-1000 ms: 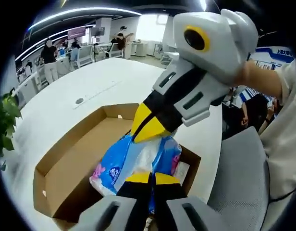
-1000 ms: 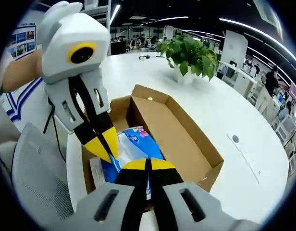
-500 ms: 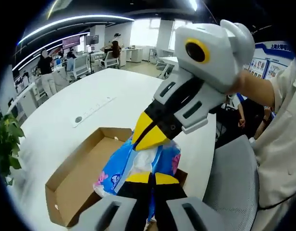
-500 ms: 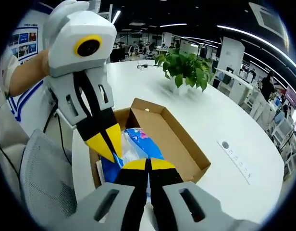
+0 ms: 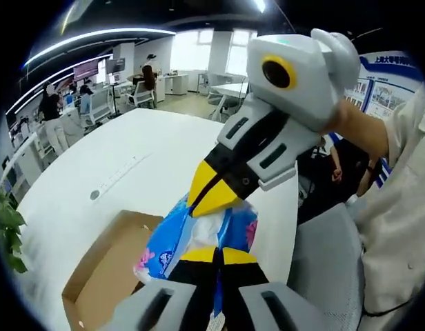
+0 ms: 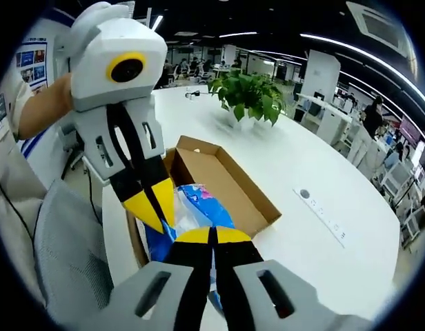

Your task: Operate the shoe box by opening the lid, removing the specified soft item, and placing it in the target area until the item is outside and the box remains undamaged.

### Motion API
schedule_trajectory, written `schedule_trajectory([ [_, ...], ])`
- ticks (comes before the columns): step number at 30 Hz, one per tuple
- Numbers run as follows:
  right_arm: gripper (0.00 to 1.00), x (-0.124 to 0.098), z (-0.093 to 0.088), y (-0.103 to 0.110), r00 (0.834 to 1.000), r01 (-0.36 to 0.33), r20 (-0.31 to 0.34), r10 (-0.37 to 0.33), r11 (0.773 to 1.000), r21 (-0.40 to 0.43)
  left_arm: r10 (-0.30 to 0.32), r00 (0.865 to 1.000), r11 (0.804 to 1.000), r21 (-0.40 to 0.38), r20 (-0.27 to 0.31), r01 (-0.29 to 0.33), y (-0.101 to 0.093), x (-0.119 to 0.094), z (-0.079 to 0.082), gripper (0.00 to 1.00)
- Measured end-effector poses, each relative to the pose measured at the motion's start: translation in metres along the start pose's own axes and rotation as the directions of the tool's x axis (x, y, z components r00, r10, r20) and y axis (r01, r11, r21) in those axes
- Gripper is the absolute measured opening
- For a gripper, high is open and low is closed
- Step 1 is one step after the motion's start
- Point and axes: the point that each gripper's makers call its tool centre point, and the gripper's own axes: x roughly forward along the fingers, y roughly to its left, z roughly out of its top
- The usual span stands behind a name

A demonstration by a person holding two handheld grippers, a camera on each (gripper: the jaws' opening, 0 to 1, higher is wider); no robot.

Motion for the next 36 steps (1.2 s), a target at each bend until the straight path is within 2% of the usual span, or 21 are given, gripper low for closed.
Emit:
schedule_trajectory([
  [19,0.0,-0.035,-0.057,-0.027,0.997,0.033,-0.078,-0.027,0.997,0.074,-0.1,0.995,0.994,0.05,-0.024,0.101,-0.027,0.061,0.029,0.0],
  [36,0.0,-0.063,-0.103,-0.059,0.988,0.097,-0.135,-0.079,0.987,0.131,-0.152,0.988,0.984,0.087,-0.035,0.154,-0.044,0.112,0.053,0.0],
])
